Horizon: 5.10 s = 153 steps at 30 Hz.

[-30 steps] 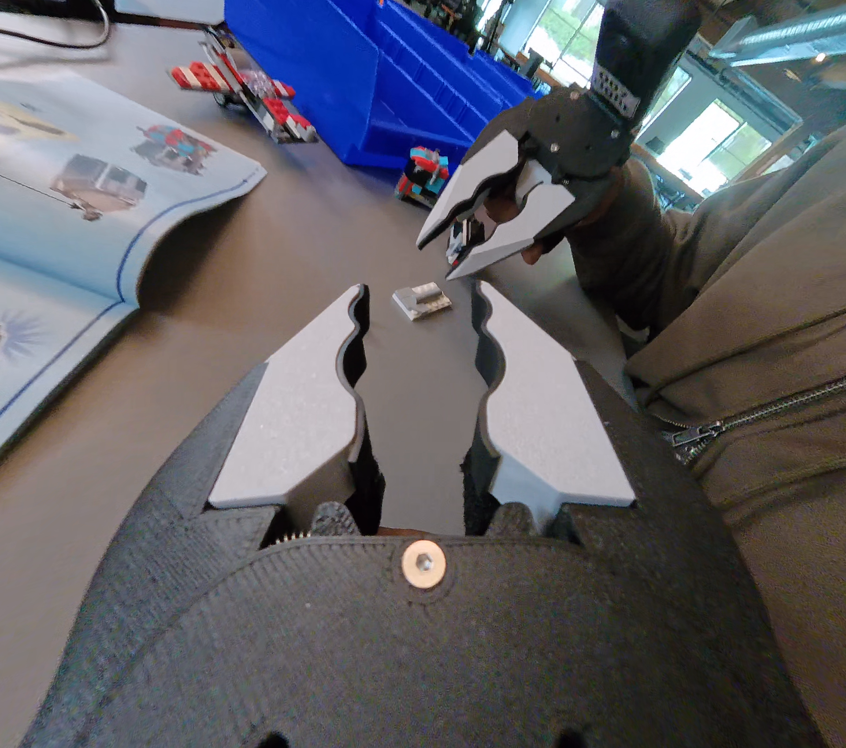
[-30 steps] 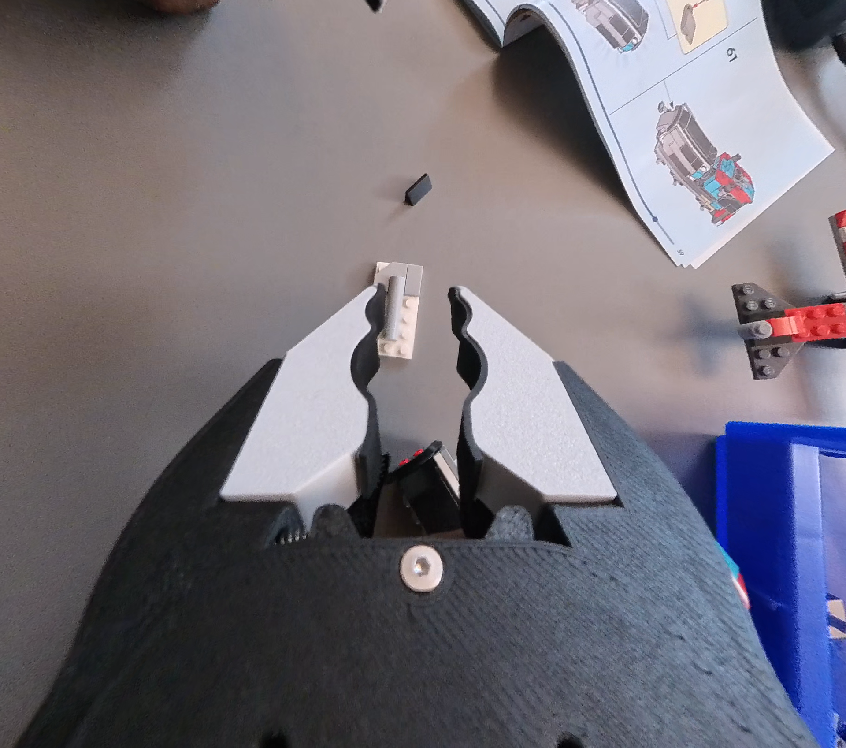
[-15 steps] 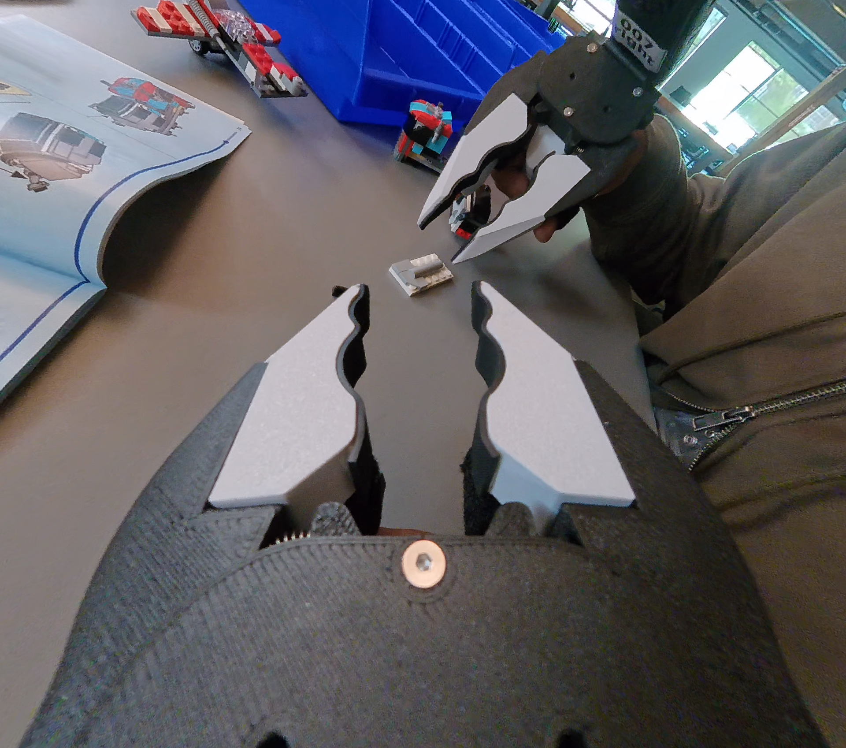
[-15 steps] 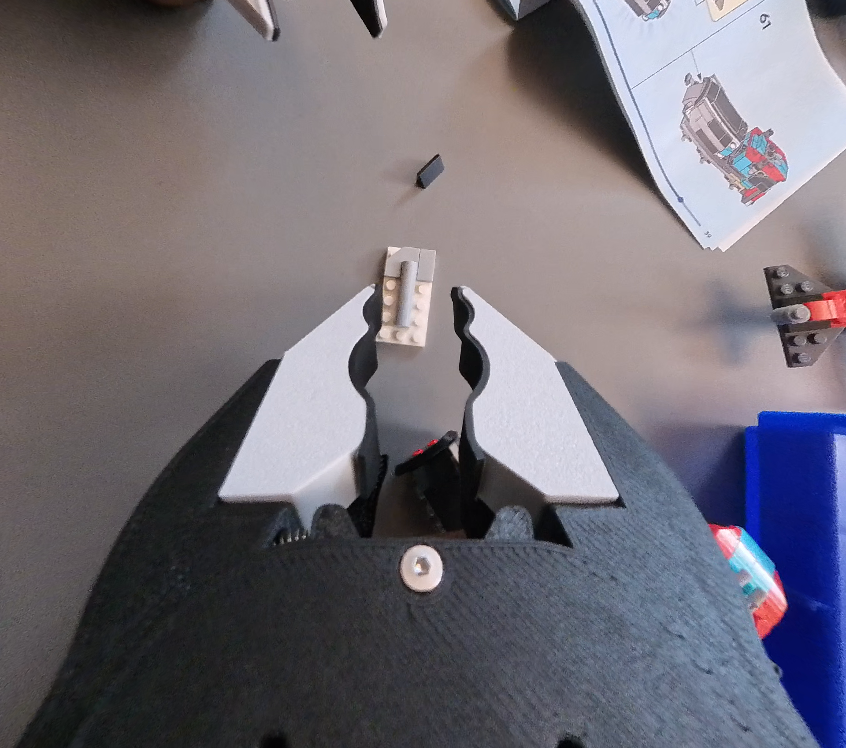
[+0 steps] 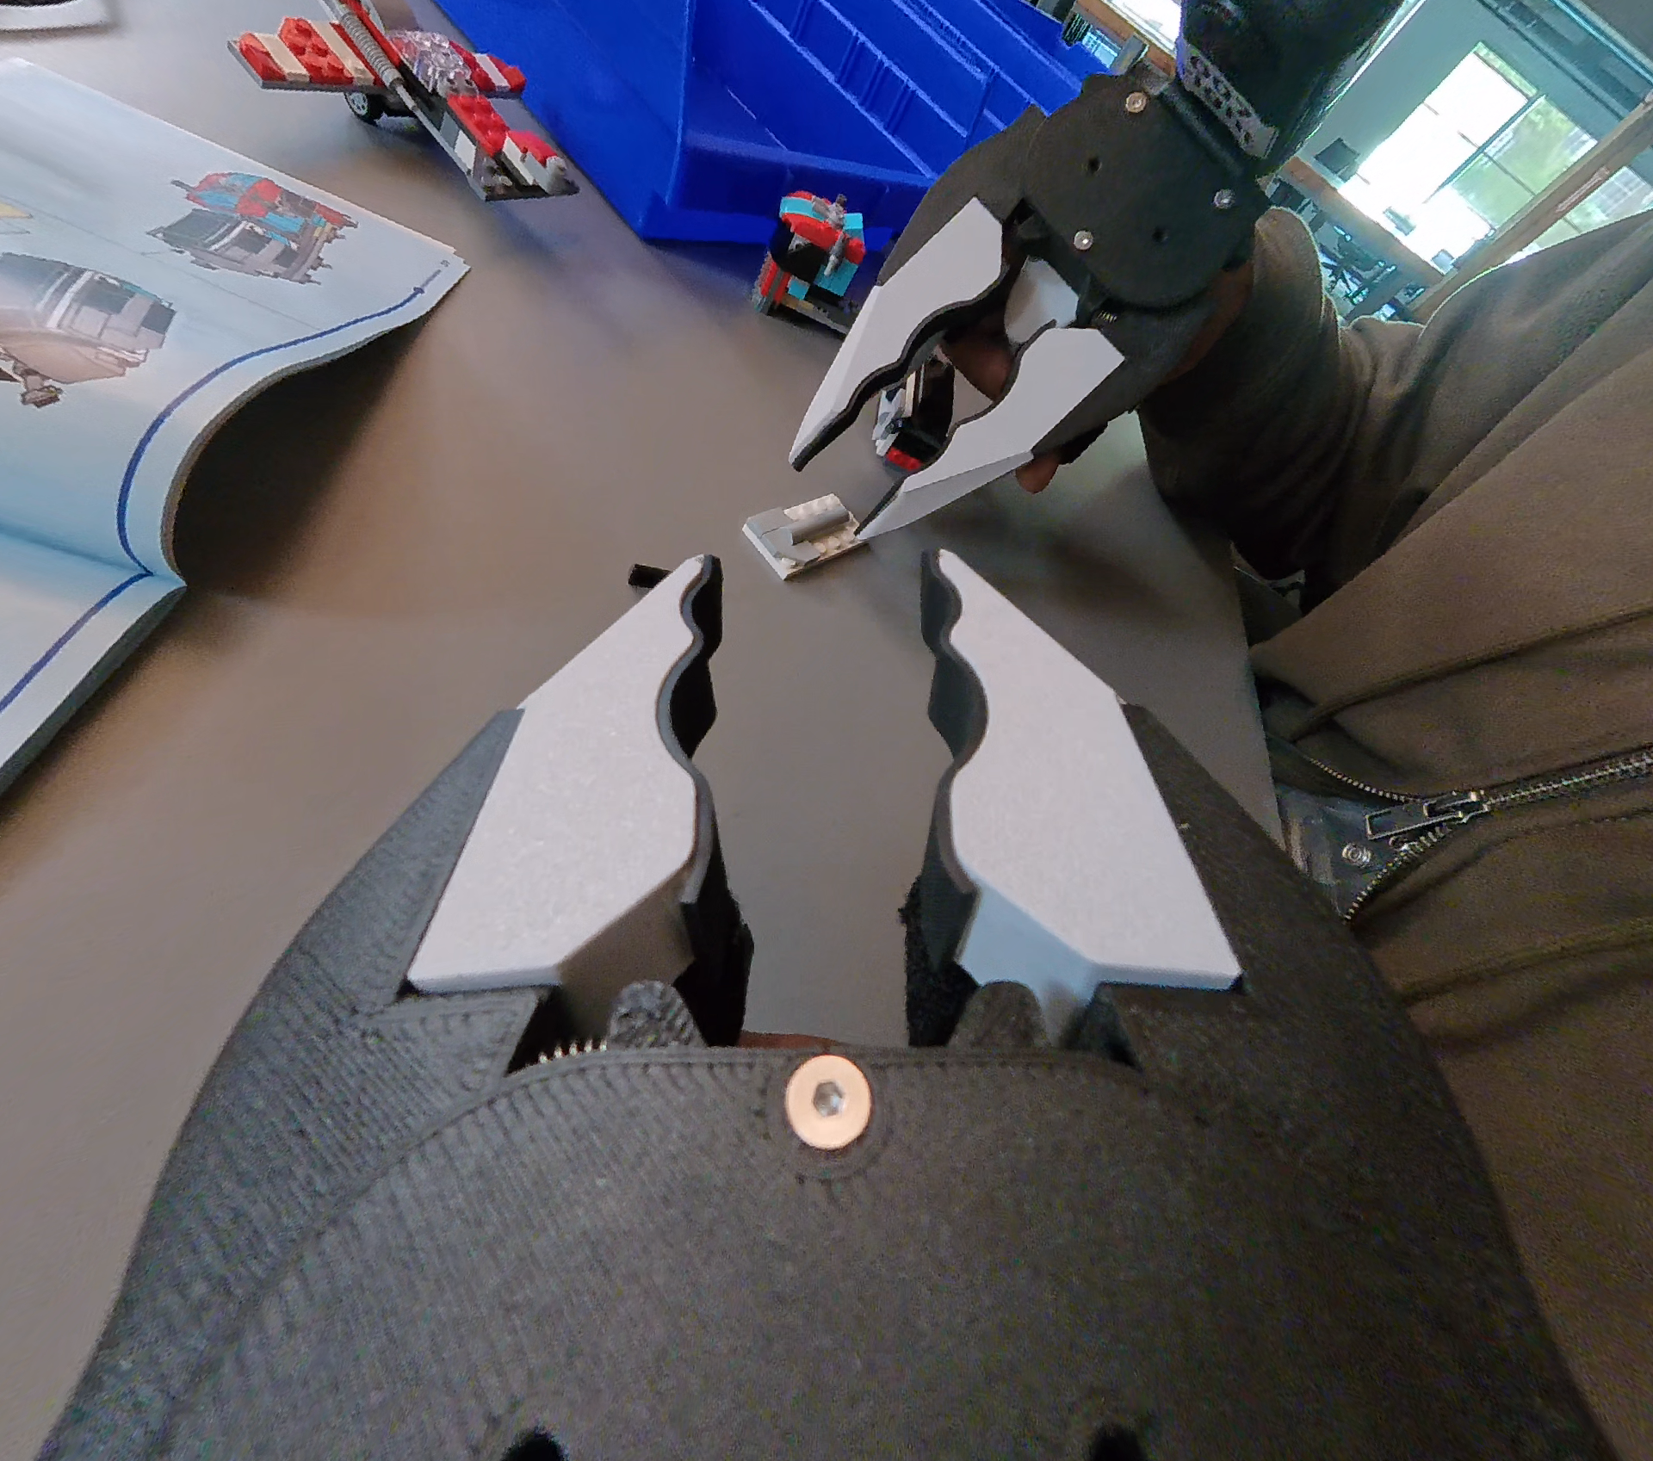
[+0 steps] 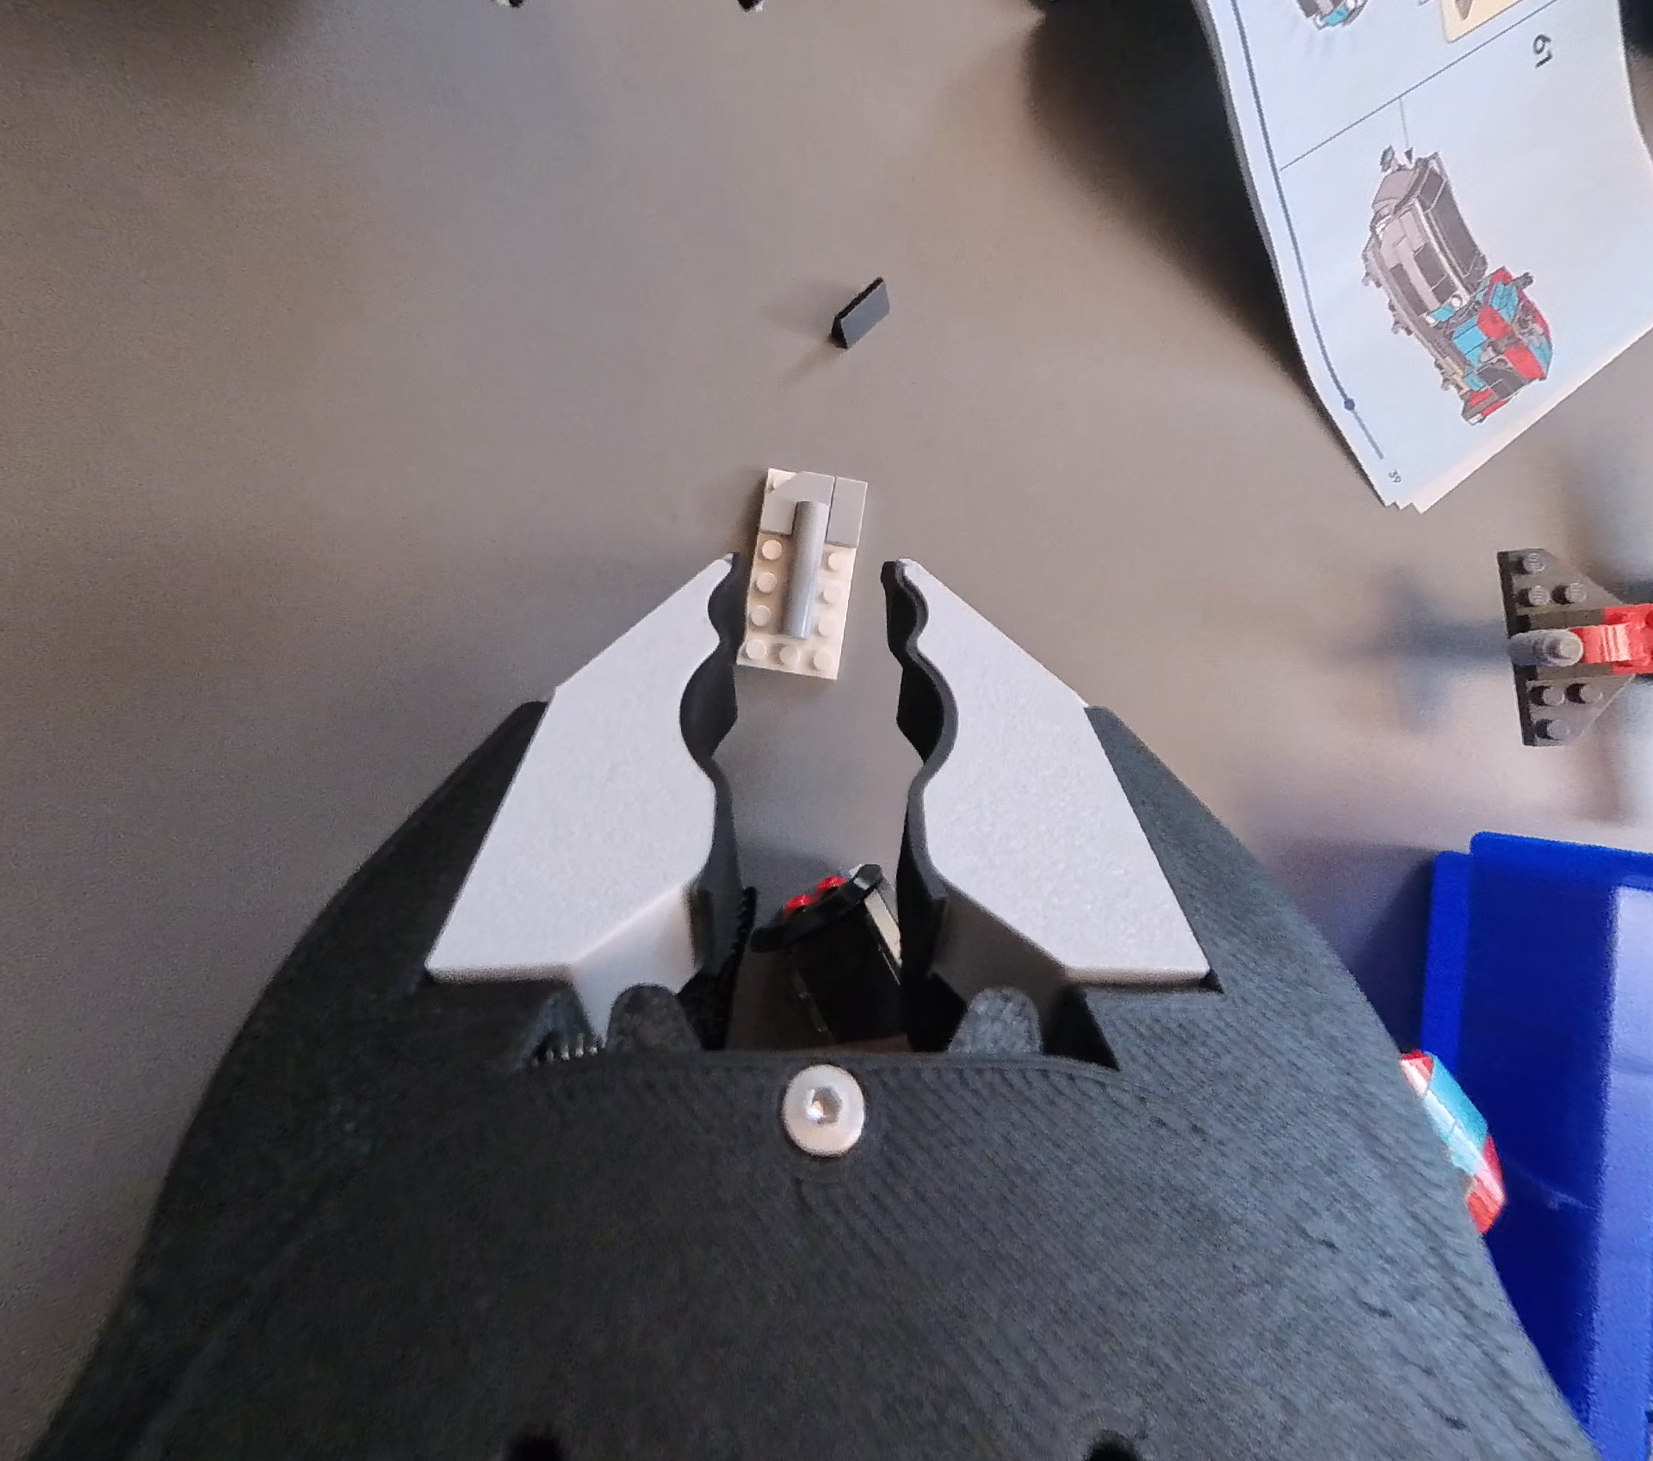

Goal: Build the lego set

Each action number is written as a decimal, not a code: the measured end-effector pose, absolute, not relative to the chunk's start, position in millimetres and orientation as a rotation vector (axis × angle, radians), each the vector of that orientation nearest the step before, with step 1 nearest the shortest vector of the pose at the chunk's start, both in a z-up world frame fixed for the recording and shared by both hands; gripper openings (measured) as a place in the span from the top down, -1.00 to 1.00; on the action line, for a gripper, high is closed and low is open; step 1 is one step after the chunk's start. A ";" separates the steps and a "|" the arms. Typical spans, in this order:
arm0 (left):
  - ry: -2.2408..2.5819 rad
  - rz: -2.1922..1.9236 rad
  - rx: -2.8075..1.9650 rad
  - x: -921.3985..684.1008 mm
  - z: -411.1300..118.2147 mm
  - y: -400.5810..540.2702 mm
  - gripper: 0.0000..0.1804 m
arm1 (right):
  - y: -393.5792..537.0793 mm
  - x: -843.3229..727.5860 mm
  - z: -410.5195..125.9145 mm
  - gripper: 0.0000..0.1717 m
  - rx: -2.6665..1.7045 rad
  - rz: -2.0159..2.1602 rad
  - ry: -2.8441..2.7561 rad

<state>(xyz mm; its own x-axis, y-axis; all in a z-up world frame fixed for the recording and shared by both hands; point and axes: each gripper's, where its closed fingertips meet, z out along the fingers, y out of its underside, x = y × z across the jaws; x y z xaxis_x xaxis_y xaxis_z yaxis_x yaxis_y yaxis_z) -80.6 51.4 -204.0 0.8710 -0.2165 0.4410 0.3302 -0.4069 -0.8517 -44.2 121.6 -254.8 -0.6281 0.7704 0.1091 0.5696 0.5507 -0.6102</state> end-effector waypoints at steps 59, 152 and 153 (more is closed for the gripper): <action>-0.352 -1.064 -1.744 -53.4 -194.8 54.3 0.89 | 46.6 -65.3 -197.4 0.69 -0.534 0.847 -2.325; -0.638 -0.738 -1.386 -126.2 -156.8 16.8 0.89 | 62.5 -69.5 -261.0 0.71 -0.440 0.694 -2.664; -0.633 -0.740 -1.385 -125.5 -156.1 16.8 0.89 | 61.7 -69.1 -260.9 0.71 -0.435 0.695 -2.665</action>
<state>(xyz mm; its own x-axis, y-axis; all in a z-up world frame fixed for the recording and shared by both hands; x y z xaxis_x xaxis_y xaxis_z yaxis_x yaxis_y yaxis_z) -125.5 16.8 -156.1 0.6290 -0.0904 0.7722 0.7769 0.0351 -0.6287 -69.1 61.7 -260.9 -0.8909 0.3756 0.2555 0.2030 0.8323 -0.5157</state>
